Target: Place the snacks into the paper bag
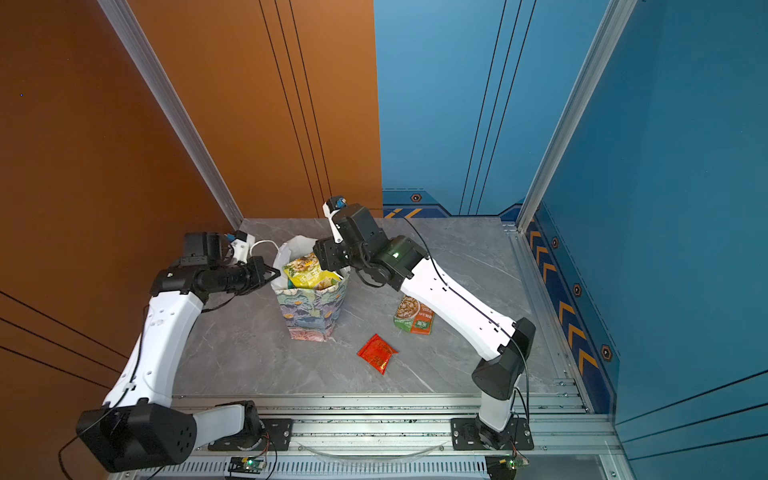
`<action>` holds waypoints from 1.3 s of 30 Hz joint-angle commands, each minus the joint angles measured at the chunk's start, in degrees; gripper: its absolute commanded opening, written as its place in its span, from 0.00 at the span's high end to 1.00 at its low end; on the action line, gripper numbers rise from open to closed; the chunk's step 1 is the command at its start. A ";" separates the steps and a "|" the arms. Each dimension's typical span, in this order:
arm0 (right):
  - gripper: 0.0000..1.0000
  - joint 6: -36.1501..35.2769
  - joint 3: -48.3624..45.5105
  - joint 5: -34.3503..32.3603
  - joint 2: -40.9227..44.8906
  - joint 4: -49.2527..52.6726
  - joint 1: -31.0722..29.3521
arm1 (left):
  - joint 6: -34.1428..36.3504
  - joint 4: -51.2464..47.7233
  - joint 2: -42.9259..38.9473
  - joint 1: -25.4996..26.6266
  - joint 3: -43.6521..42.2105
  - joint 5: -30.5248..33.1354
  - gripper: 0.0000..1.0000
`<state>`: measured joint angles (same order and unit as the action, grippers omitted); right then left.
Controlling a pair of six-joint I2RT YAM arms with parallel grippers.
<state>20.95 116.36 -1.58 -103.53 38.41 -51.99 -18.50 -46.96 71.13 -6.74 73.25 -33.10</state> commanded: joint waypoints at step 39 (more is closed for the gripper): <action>0.35 -4.16 28.94 -2.57 -22.01 13.63 -2.20 | -1.10 1.89 -0.47 -0.55 -0.50 -2.35 1.00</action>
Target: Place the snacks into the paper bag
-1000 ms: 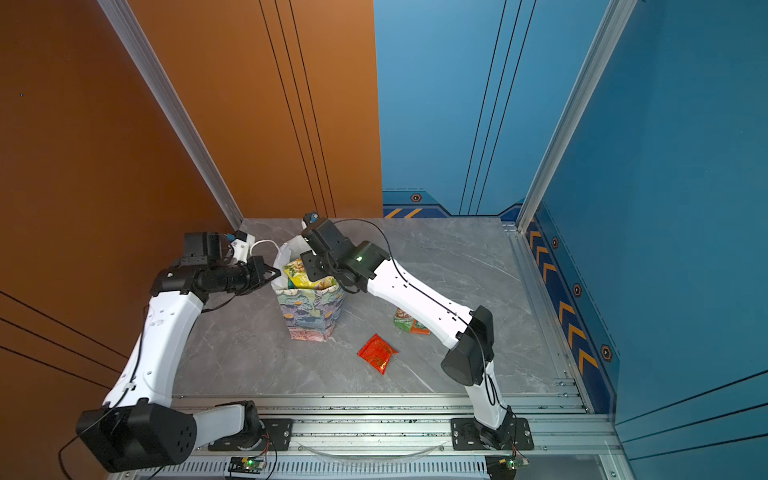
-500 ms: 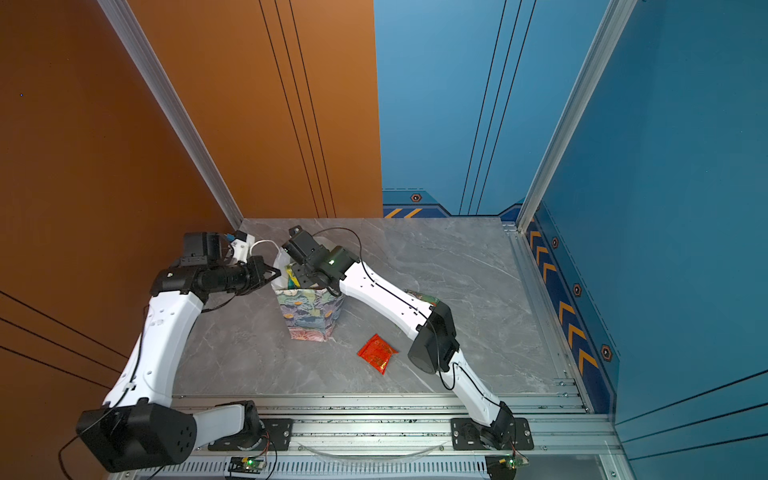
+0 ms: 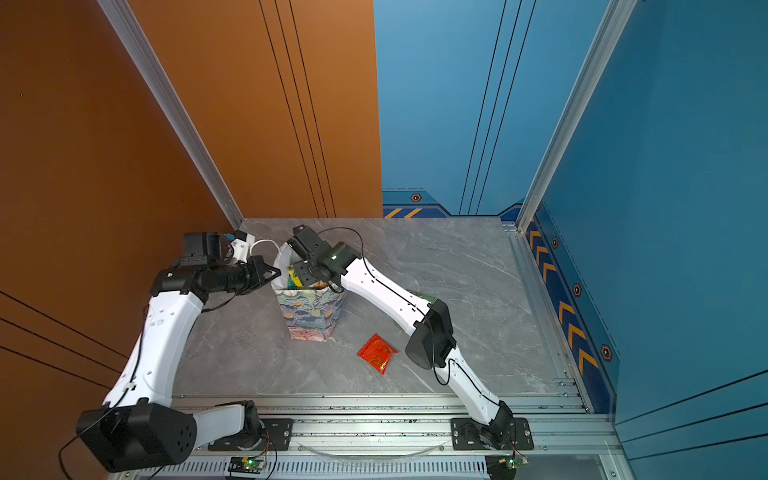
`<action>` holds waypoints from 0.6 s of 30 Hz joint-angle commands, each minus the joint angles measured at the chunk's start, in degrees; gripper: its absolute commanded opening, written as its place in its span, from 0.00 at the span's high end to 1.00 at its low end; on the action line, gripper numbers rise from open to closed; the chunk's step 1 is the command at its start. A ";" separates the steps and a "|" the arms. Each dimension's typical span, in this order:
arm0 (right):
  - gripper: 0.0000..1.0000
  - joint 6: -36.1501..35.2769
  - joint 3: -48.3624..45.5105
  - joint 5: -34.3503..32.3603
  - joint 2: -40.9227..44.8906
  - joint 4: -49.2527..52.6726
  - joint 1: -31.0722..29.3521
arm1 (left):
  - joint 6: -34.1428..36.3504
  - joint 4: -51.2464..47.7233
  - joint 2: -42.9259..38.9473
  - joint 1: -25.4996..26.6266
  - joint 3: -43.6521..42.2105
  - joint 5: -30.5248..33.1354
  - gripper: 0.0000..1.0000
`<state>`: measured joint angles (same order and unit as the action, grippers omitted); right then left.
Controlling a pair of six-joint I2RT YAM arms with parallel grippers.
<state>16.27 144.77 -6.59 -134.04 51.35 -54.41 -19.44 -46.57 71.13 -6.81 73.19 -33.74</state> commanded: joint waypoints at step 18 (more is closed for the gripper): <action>0.18 12.97 -48.93 13.74 44.31 -24.72 8.23 | -0.50 1.68 -0.17 -0.65 -0.08 -1.69 1.00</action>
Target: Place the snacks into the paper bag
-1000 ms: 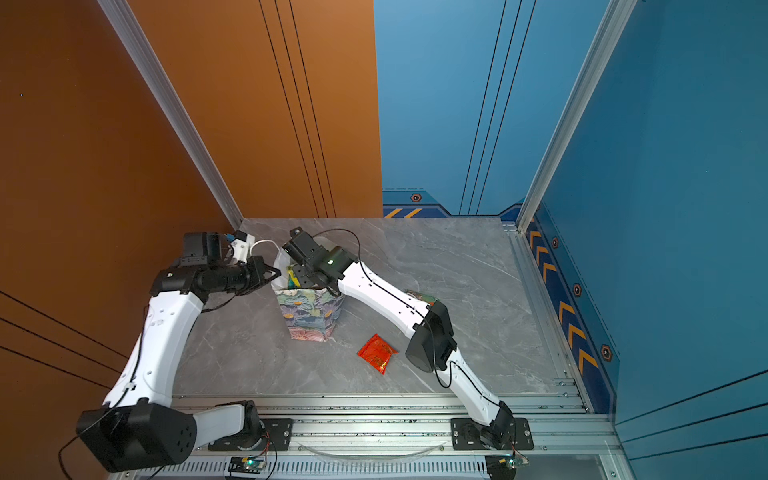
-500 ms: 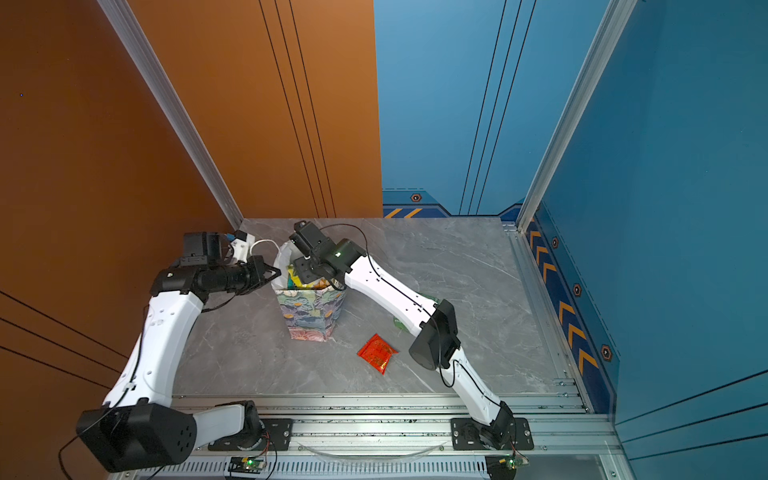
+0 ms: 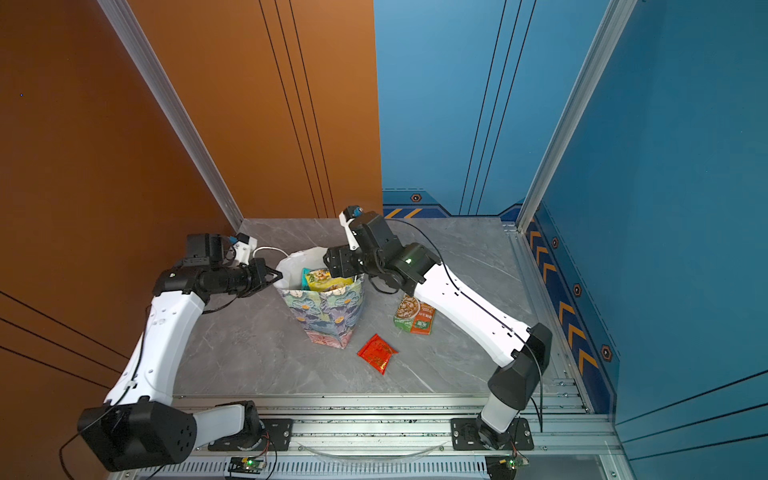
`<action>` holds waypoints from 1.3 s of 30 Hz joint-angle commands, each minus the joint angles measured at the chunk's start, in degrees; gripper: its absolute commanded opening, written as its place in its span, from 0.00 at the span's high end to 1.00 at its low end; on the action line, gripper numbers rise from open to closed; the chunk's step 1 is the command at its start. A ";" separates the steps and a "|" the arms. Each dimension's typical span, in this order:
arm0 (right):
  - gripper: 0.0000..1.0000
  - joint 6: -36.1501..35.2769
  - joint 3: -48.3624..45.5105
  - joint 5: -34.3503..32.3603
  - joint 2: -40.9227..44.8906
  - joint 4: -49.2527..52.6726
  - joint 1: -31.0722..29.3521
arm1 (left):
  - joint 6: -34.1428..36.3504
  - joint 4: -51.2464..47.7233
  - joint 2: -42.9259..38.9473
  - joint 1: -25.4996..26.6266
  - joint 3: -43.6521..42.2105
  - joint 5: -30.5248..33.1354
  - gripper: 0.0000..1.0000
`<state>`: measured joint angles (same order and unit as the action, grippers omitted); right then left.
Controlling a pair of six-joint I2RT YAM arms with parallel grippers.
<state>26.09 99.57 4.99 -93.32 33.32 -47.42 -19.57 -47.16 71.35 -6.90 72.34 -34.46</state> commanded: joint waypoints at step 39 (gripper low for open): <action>0.00 14.92 -26.48 16.45 17.42 -22.97 4.58 | -3.98 6.31 -0.76 1.36 -1.05 -0.08 1.00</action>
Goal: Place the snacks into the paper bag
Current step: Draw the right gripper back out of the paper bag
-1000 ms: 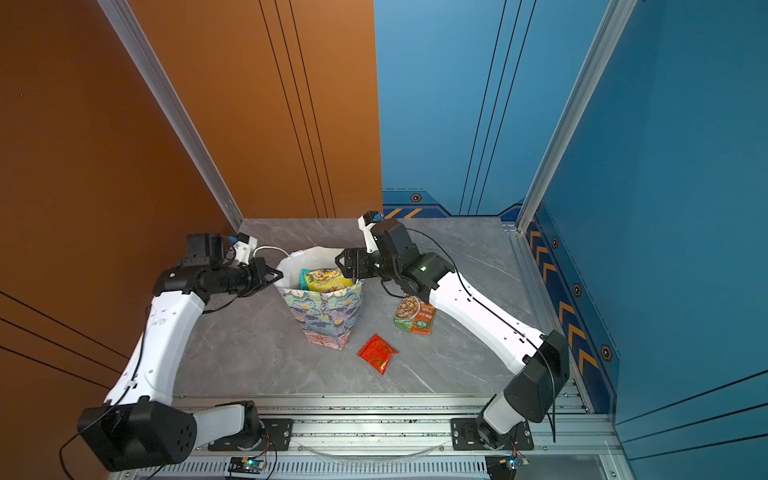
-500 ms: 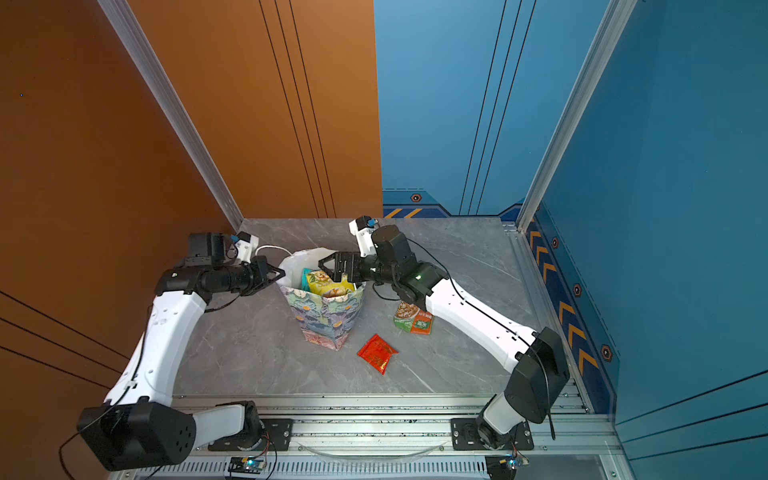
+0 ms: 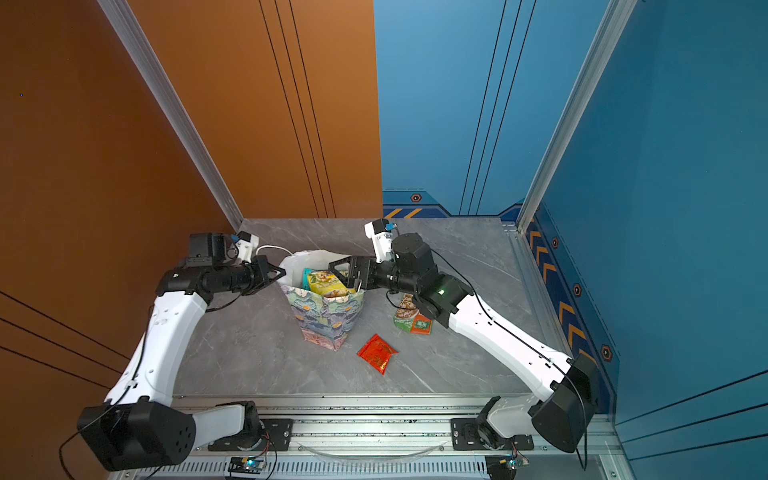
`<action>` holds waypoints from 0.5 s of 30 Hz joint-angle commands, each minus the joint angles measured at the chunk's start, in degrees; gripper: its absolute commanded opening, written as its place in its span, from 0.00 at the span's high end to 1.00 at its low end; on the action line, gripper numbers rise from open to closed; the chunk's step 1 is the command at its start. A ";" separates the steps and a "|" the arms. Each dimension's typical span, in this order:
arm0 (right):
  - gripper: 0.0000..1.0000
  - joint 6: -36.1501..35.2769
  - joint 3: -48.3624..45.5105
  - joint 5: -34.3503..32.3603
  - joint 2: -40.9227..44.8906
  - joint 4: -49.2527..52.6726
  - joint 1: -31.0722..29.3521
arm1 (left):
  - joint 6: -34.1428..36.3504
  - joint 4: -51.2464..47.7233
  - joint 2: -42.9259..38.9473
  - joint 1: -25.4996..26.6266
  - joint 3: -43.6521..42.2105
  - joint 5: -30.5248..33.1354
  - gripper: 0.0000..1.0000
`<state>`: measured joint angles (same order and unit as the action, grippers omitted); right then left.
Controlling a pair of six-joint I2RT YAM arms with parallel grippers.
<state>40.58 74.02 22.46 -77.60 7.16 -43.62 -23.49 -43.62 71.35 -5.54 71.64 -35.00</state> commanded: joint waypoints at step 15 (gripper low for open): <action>0.00 5.59 -8.97 7.69 2.40 -9.29 3.02 | -0.18 3.05 -0.85 0.09 -0.60 0.65 1.00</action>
<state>44.49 65.58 26.72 -75.53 2.79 -41.41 -23.49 -43.16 71.35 -5.54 71.35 -34.98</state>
